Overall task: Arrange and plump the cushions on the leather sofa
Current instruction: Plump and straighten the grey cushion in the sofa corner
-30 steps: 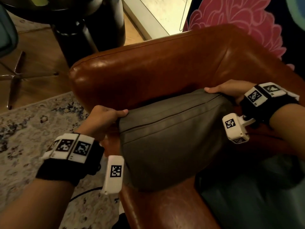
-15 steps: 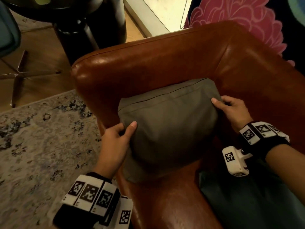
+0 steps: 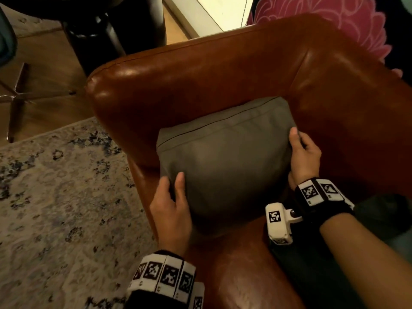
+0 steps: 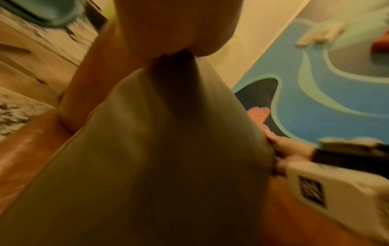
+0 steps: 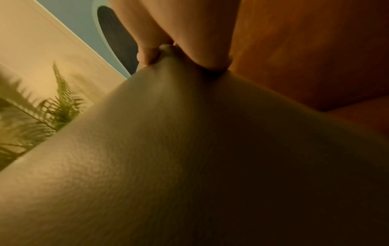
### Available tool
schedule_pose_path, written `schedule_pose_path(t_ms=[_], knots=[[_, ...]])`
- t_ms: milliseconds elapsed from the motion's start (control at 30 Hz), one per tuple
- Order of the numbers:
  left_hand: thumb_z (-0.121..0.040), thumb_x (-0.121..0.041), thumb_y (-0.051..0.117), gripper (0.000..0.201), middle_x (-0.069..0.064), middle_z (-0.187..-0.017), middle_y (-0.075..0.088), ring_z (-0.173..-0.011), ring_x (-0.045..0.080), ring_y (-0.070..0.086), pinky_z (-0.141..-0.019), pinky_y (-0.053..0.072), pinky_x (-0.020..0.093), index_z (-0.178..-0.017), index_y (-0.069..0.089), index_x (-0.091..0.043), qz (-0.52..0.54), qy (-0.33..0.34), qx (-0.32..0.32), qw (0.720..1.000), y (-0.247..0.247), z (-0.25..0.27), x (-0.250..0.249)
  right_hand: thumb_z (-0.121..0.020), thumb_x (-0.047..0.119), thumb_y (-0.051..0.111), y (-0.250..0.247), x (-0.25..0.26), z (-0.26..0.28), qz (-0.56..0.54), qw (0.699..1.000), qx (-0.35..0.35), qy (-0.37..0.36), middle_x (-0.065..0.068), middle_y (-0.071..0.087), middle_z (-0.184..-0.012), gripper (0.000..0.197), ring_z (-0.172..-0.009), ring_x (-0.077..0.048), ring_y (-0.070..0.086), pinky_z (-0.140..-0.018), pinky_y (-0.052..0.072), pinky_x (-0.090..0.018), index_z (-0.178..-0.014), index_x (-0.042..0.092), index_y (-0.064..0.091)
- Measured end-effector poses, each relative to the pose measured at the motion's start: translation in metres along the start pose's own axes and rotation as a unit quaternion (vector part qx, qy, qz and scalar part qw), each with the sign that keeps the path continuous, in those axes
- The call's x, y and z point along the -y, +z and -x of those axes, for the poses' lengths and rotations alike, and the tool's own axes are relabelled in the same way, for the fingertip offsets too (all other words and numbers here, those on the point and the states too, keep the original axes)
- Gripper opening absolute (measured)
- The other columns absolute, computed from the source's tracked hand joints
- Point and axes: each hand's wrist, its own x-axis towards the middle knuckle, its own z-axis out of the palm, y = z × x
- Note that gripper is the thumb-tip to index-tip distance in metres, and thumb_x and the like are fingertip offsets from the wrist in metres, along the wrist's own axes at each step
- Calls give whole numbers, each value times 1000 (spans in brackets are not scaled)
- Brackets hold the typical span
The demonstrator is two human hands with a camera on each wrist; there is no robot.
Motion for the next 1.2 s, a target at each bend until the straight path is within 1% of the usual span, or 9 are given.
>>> schedule_pose_path(t_ms=[233,300,367,467,533,767,867,1033,1200], knots=[[-92,-49,40,49,-1,-59,40,-52,6,43,-47,33,14,-72,45,-5,-17,29,-36,999,6,-9,19,-93,52,57,19,-12,-13,169,982,-38,-74,-10,57,-125,30,-120,-30,52,-104,37,-29,-110,32,72],[-98,-49,41,51,-4,-58,38,-52,3,42,-47,32,13,-72,44,-6,-23,43,-50,998,9,-11,23,-100,38,48,23,-4,12,249,945,-125,-172,-13,48,-134,38,-126,-29,40,-102,24,-21,-130,18,60],[-96,-58,37,57,-3,-59,39,-52,2,43,-47,32,13,-73,44,-6,-20,52,-53,997,9,-12,28,-102,39,41,38,1,65,250,907,-26,-339,-13,48,-143,46,-135,-27,33,-114,20,-34,-138,13,52],[-94,-63,31,60,-4,-58,39,-53,-2,45,-48,33,11,-72,42,-8,-46,68,-62,995,7,-12,29,-104,43,31,58,-34,124,356,708,227,-565,-3,41,-151,45,-142,-24,33,-119,11,-46,-143,22,42],[-98,-51,35,49,-5,-56,37,-53,-5,46,-49,33,8,-71,40,-10,-65,69,-73,993,6,-14,28,-105,45,27,53,-49,107,421,628,251,-604,3,35,-151,44,-140,-20,36,-118,12,-44,-144,29,38],[-98,-41,34,45,-10,-59,38,-57,-7,47,-51,33,10,-74,46,-5,-92,83,-70,990,9,-24,28,-102,42,12,-4,-48,-13,458,834,113,-286,4,9,-164,55,-148,-7,-1,-122,2,-55,-153,25,3],[-98,-46,32,46,-10,-58,37,-50,3,44,-49,31,12,-73,44,-9,-98,82,-78,989,11,-25,27,-103,37,23,14,-42,24,433,829,79,-345,-11,21,-161,59,-150,-21,6,-118,2,-57,-156,13,15],[-98,-58,27,62,-6,-57,37,-51,4,44,-49,28,20,-73,43,-4,-106,80,-77,988,2,-22,36,-105,48,20,54,-49,96,442,647,257,-566,2,28,-154,48,-147,-20,23,-116,13,-50,-148,32,30],[-98,-42,40,36,-3,-77,50,-65,-4,49,-58,39,11,-91,49,-8,-62,19,-19,998,-2,-29,18,-100,50,11,15,-26,-2,520,793,138,-286,2,11,-166,61,-152,-16,4,-121,-1,-56,-157,28,12]])
